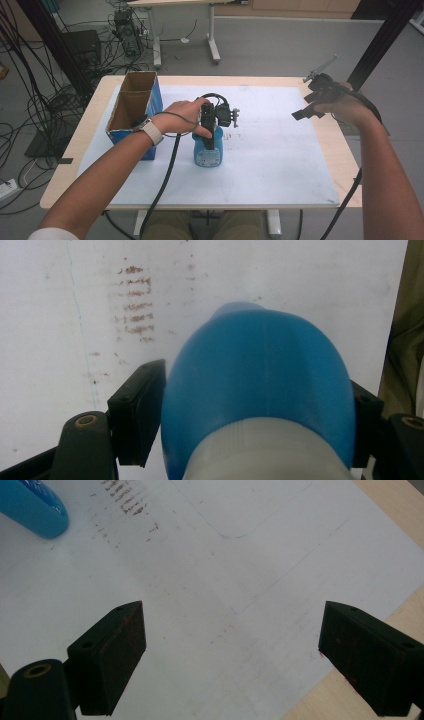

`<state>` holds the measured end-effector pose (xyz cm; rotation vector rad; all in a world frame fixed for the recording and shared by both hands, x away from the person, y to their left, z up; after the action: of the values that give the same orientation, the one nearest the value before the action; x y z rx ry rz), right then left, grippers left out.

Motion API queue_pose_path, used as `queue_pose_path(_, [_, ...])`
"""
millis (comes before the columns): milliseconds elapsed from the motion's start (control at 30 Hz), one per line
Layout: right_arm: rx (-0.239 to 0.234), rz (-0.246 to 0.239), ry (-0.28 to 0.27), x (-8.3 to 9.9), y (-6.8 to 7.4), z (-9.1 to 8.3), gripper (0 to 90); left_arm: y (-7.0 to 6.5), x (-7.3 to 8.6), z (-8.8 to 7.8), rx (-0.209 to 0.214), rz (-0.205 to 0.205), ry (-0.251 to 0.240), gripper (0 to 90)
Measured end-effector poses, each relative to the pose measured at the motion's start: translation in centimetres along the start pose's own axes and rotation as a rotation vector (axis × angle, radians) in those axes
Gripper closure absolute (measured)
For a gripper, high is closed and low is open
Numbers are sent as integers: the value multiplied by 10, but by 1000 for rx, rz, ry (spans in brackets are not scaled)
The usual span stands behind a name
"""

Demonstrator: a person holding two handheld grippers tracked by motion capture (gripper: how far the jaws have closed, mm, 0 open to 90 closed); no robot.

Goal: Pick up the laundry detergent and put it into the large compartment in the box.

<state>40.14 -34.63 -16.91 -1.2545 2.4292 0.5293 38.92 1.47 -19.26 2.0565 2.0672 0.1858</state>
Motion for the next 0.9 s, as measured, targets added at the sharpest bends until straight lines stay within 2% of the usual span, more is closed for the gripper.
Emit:
queue_pose_path(67, [3, 2, 3, 1, 0, 0, 117, -2, 0, 0, -10, 1, -2, 286])
queue_pose_path(467, [5, 3, -4, 3, 2, -2, 117, 0, -1, 0, -3, -6, 6, 297])
queue_pose_path(533, [5, 3, -3, 3, 2, -2, 118, 5, 1, 0, 27, -6, -3, 367])
queue_pose_path(900, [5, 4, -3, 4, 2, -2, 120, 8, 2, 1, 48, -10, -5, 382])
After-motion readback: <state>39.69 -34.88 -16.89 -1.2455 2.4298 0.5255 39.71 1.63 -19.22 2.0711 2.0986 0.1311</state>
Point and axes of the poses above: each handheld gripper's, and its own axes: z roughly forward along the jaws, x roughly out of its underside, y roughly to its left, the point moved 3 cm from there along z, roughly forward along the jaws, and after that the axes turned 12 degrees about -x, right-handed, at the moved point
